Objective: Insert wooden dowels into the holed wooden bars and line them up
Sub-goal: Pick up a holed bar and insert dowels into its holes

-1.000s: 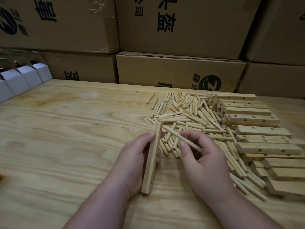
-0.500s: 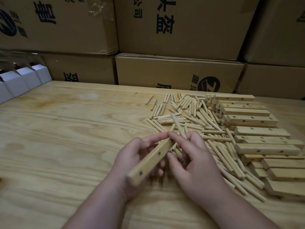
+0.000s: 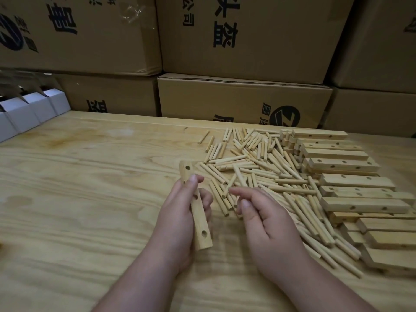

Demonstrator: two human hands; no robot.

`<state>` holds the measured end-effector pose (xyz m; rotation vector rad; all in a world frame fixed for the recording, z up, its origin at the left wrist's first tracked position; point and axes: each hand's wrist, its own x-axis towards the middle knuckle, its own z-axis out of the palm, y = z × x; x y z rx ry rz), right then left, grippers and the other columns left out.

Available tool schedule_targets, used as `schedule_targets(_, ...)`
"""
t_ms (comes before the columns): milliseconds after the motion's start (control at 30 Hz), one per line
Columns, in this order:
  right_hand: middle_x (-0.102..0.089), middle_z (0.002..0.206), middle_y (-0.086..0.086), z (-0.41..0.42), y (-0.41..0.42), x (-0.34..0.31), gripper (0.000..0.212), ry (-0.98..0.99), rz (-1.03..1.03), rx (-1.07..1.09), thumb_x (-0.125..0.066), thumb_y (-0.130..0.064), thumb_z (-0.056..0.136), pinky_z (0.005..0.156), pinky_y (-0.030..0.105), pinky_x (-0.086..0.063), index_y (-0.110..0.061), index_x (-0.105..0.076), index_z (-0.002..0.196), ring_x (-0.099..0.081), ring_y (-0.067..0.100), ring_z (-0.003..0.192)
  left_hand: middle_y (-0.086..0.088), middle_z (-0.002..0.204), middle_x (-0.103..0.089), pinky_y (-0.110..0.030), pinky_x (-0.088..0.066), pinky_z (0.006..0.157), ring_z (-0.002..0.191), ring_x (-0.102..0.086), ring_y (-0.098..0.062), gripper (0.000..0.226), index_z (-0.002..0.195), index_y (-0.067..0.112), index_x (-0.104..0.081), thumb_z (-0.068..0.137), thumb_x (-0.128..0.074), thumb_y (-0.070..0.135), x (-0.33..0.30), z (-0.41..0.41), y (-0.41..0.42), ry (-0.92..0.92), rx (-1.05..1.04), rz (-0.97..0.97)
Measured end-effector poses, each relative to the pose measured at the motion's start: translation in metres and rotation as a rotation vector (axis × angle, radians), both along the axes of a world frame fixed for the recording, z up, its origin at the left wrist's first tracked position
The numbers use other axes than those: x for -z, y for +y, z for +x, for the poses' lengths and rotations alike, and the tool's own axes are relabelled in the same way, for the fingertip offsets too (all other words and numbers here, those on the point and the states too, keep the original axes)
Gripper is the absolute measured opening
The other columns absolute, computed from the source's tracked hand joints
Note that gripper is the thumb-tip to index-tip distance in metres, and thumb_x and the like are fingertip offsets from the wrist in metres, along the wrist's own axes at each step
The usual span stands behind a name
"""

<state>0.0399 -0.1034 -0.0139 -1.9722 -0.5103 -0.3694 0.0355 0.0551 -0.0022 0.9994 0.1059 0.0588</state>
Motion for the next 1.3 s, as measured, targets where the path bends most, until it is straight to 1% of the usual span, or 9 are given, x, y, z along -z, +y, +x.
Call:
schedule_targets(100, -0.067, 0.096, -0.012, 0.001, 0.001, 0.001, 0.037, 0.047, 0.116, -0.017, -0.043, -0.032, 0.097, 0.056, 0.029, -0.049, -0.058, -0.042, 0.123, -0.057, 0.009, 0.061, -0.004, 0.063, -0.039, -0.019, -0.024, 0.042, 0.048, -0.023, -0.014, 0.04, 0.102, 0.021, -0.059, 0.099, -0.039, 0.055, -0.001, 0.0, 0.001, 0.021, 0.023, -0.03)
schedule_targets(167, -0.071, 0.095, -0.012, 0.001, 0.001, -0.001, 0.032, 0.038, 0.167, 0.01, -0.048, -0.034, 0.096, 0.058, 0.039, -0.052, -0.057, -0.042, 0.117, -0.06, 0.012, 0.061, -0.005, 0.063, -0.039, -0.021, -0.025, 0.044, 0.047, -0.026, -0.015, 0.038, 0.106, 0.021, -0.06, 0.104, -0.036, 0.049, 0.001, 0.001, 0.001, 0.023, 0.022, -0.01)
schedule_targets(267, -0.073, 0.092, -0.013, 0.001, -0.001, -0.001, 0.021, 0.015, 0.192, 0.037, -0.058, -0.031, 0.094, 0.063, 0.033, -0.055, -0.048, -0.057, 0.108, -0.069, 0.01, 0.077, -0.006, 0.067, -0.043, -0.025, -0.03, 0.047, 0.054, -0.039, -0.017, 0.028, 0.103, 0.011, -0.063, 0.102, -0.041, 0.028, 0.003, 0.002, -0.001, 0.012, 0.051, 0.048)
schedule_targets(367, -0.071, 0.089, -0.009, 0.002, -0.002, 0.001, 0.017, -0.017, 0.215, 0.07, -0.065, -0.023, 0.093, 0.071, 0.031, -0.057, -0.036, -0.067, 0.105, -0.069, 0.014, 0.083, -0.004, 0.07, -0.045, -0.023, -0.028, 0.044, 0.052, -0.04, -0.013, 0.024, 0.091, 0.011, -0.062, 0.098, -0.042, 0.021, 0.003, 0.002, 0.0, 0.023, 0.084, 0.058)
schedule_targets(500, -0.065, 0.092, -0.009, 0.001, 0.001, -0.001, 0.023, -0.052, 0.215, 0.079, -0.067, -0.008, 0.092, 0.065, 0.017, -0.05, -0.029, -0.07, 0.1, -0.066, 0.015, 0.079, -0.003, 0.067, -0.047, -0.022, -0.027, 0.043, 0.05, -0.035, -0.014, 0.034, 0.085, 0.016, -0.055, 0.104, -0.043, 0.041, 0.004, 0.004, 0.0, 0.034, 0.08, 0.082)
schedule_targets(733, -0.061, 0.091, -0.008, 0.001, -0.001, -0.006, 0.028, -0.13, 0.217, 0.084, -0.067, -0.006, 0.091, 0.057, 0.019, -0.05, -0.033, -0.068, 0.096, -0.06, 0.015, 0.067, -0.005, 0.07, -0.049, -0.026, -0.035, 0.049, 0.054, -0.04, -0.015, 0.03, 0.082, 0.021, -0.068, 0.09, -0.068, 0.05, 0.01, 0.006, 0.005, 0.004, 0.062, 0.153)
schedule_targets(933, -0.066, 0.086, -0.013, 0.0, -0.005, -0.014, 0.005, -0.149, 0.149, 0.098, -0.067, -0.027, 0.087, 0.063, 0.009, -0.045, -0.027, -0.072, 0.089, -0.065, 0.009, 0.077, -0.01, 0.077, -0.041, -0.029, -0.034, 0.054, 0.058, -0.039, -0.015, 0.043, 0.093, 0.021, -0.08, 0.079, -0.073, 0.061, 0.013, 0.008, 0.01, -0.034, 0.095, 0.268)
schedule_targets(1133, -0.059, 0.059, -0.006, 0.0, -0.008, -0.016, 0.029, -0.12, 0.097, 0.142, -0.063, -0.042, 0.09, 0.049, 0.012, -0.035, -0.026, -0.068, 0.066, -0.055, 0.009, 0.055, -0.009, 0.077, -0.039, -0.029, -0.035, 0.054, 0.059, -0.04, -0.015, 0.053, 0.104, 0.021, -0.08, 0.078, -0.072, 0.066, 0.016, 0.008, 0.011, -0.047, 0.138, 0.326)
schedule_targets(1300, -0.043, 0.041, -0.013, -0.001, -0.005, -0.012, 0.036, -0.039, 0.23, 0.183, -0.057, -0.044, 0.091, 0.041, 0.009, -0.027, -0.023, -0.065, 0.063, -0.037, 0.002, 0.037, -0.003, 0.076, -0.052, -0.032, -0.04, 0.059, 0.062, -0.048, -0.013, 0.051, 0.112, 0.025, -0.078, 0.077, -0.06, 0.057, 0.016, 0.007, 0.008, -0.04, 0.19, 0.276)
